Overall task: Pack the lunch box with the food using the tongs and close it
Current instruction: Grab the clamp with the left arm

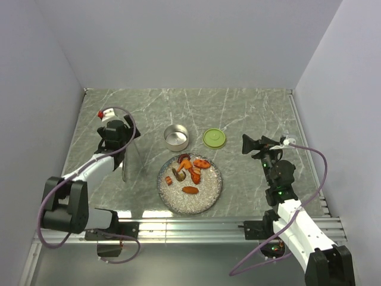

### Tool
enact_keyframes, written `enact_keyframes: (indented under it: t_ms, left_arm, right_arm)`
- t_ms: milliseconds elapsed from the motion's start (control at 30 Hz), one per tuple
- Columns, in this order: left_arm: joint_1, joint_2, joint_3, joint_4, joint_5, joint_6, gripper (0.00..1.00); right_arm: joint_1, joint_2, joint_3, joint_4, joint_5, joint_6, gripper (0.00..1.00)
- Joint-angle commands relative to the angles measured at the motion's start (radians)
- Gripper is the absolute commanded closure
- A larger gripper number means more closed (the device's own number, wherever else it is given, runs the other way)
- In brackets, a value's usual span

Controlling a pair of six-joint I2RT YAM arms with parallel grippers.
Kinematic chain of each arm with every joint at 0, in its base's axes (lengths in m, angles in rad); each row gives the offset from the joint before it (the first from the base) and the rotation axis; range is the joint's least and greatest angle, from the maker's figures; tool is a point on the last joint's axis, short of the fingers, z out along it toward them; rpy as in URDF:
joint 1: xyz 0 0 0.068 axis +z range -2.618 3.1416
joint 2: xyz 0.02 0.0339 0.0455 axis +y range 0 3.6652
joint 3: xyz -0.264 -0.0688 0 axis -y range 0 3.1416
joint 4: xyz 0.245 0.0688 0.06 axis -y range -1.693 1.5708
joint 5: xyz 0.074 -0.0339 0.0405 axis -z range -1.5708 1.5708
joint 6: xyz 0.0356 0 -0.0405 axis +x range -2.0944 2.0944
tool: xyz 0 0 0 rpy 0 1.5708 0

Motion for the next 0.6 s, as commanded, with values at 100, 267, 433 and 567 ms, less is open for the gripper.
enact_keyframes:
  t_ms: [100, 267, 433, 567]
  left_arm:
    - [0.052, 0.074, 0.076, -0.123, 0.085, -0.050, 0.03]
    - [0.058, 0.160, 0.141, -0.195, 0.080, -0.063, 0.01]
    - [0.061, 0.289, 0.215, -0.282, 0.095, -0.070, 0.03]
    - [0.067, 0.274, 0.203, -0.273, 0.083, -0.076, 0.02]
  right_arm:
    - [0.002, 0.025, 0.043, -0.007, 0.023, 0.015, 0.00]
    - [0.002, 0.005, 0.041, -0.021, 0.031, 0.020, 0.00]
    - [0.003, -0.007, 0.041, -0.033, 0.035, 0.023, 0.00]
    - [0.002, 0.003, 0.047, -0.035, 0.035, 0.026, 0.01]
